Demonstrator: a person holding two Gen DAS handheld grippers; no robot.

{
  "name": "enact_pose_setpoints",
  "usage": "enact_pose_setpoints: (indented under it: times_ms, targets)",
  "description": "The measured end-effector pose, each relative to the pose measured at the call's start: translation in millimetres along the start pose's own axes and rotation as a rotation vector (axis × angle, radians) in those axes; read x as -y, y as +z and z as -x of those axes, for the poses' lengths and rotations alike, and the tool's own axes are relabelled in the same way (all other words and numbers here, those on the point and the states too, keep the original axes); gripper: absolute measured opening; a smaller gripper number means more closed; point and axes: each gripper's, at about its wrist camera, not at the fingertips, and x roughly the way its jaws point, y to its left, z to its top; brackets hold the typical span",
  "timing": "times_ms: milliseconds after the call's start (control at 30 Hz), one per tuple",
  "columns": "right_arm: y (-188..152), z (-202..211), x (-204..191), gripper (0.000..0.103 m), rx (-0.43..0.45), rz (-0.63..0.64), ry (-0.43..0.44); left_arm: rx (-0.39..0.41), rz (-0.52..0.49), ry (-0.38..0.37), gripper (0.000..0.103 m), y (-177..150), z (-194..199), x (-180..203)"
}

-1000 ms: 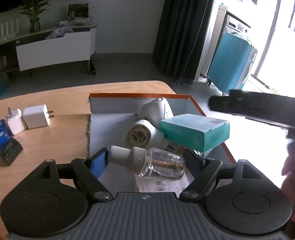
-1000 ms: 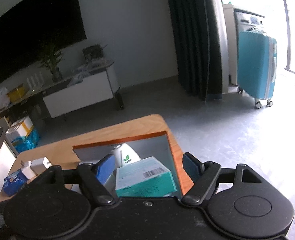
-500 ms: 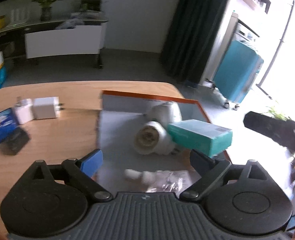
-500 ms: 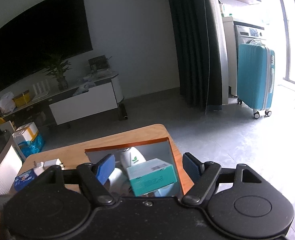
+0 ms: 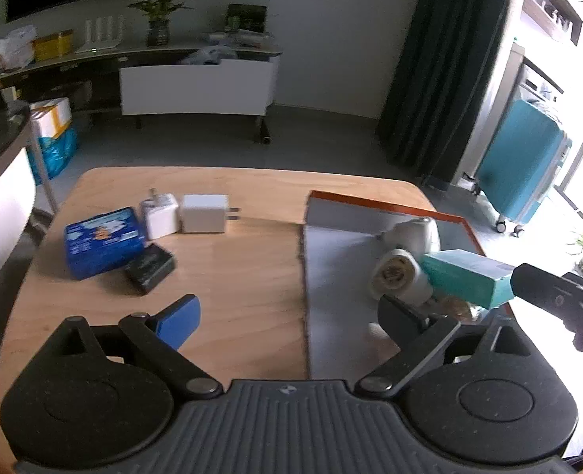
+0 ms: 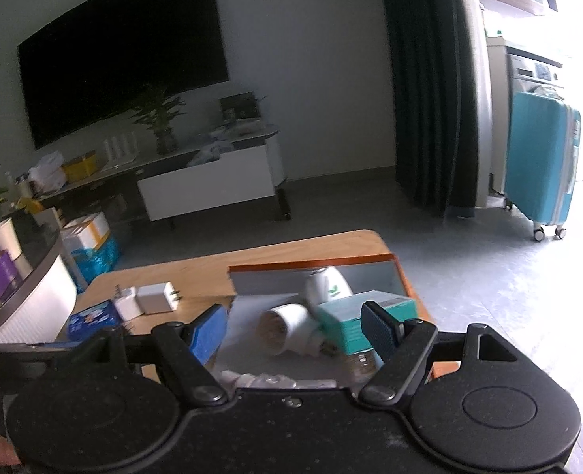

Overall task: Organize rigid objects
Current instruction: 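Withdraw both grippers from the box back over the table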

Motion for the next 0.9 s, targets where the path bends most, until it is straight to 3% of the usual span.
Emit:
enact_pose_setpoints:
  times_ms: [900]
  targets:
    - [-22.3, -33.5, -97.3, 0.089, -0.109, 0.113, 0.172, 0.011, 0.159, 0.147, 0.100, -19.7, 18.9, -103.7]
